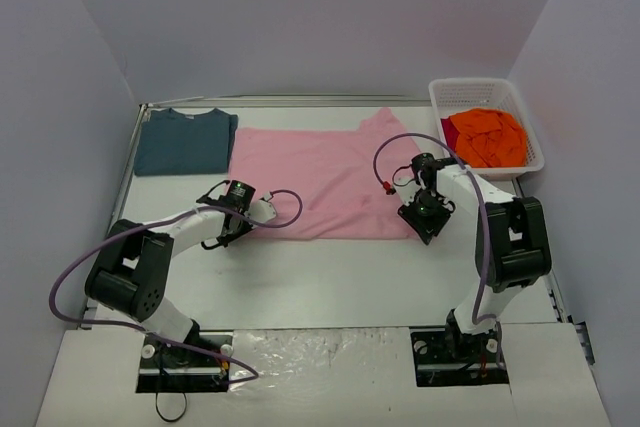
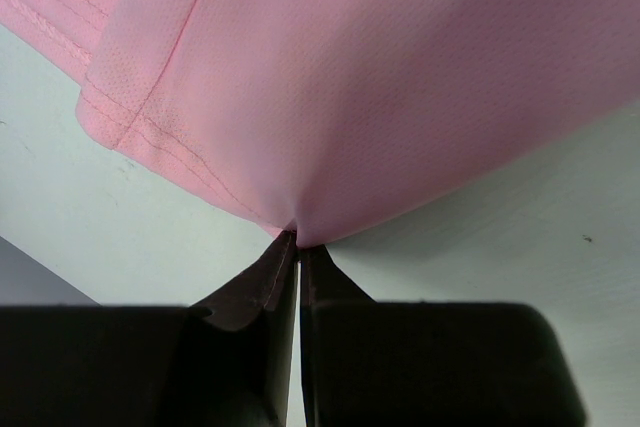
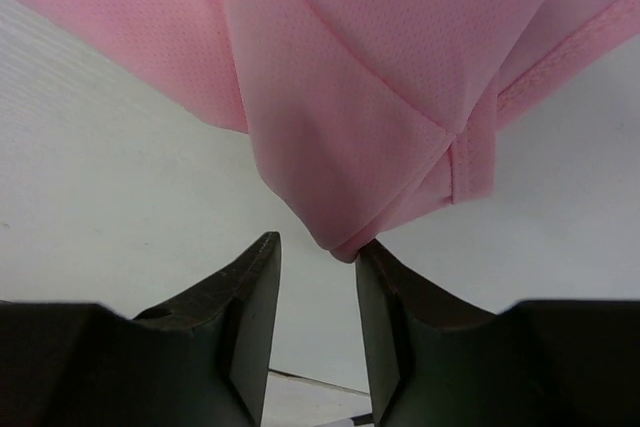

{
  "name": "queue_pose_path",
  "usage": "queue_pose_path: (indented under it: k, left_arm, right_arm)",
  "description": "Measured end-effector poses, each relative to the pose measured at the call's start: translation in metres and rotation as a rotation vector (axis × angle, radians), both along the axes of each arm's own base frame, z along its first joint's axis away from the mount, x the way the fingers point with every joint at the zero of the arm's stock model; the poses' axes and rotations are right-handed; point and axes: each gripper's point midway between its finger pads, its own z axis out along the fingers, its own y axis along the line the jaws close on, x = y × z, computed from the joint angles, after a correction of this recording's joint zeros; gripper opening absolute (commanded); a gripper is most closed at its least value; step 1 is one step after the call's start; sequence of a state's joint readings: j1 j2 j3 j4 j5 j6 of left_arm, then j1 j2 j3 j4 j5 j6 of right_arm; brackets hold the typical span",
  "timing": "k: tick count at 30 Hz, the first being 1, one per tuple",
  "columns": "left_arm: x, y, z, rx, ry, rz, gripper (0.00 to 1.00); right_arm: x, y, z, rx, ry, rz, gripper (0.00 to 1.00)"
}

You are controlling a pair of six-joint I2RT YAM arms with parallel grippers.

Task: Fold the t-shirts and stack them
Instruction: Fold the flattened tshirt in 1/3 of the way

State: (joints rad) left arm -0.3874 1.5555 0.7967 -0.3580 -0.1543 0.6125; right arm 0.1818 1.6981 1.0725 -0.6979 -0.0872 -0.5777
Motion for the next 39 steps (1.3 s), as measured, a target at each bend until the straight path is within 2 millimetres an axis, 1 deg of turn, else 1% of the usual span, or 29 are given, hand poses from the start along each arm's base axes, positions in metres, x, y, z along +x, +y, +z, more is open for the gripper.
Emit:
queue_pose_path:
  k: [7,9,10,12,21,28,33,39]
  left_arm:
    - [0.0,0.0,0.0,-0.002,0.0,0.002,0.02]
    - [0.0,0.0,0.0,-0.002,0.0,0.003,0.02]
    - [0.0,0.0,0.0,-0.002,-0.001,0.003,0.02]
    - [0.0,0.0,0.0,-0.002,-0.001,0.003,0.02]
    - [-0.004,-0.001,0.004,-0.02,0.005,0.0,0.02]
    - [-0.008,0.005,0.025,-0.035,-0.027,0.005,0.02]
    - [-0.013,0.008,0.037,-0.045,-0.042,0.002,0.02]
    - [-0.022,0.009,0.037,-0.045,-0.005,-0.007,0.02]
  right_arm:
    - [0.0,-0.004,-0.007,0.004,0.008,-0.017,0.23]
    - [0.001,-0.007,-0.008,0.006,0.003,-0.025,0.15]
    - [0.002,-0.01,-0.008,0.007,0.001,-0.031,0.06]
    - [0.003,-0.014,-0.009,0.008,-0.003,-0.043,0.0]
    - [0.005,-0.025,-0.007,0.007,-0.016,-0.067,0.0]
    - [0.005,-0.027,-0.005,0.007,-0.017,-0.066,0.0]
    - [0.008,-0.027,0.001,0.009,-0.029,-0.062,0.0]
    - [0.01,-0.027,0.011,0.015,-0.055,-0.059,0.0]
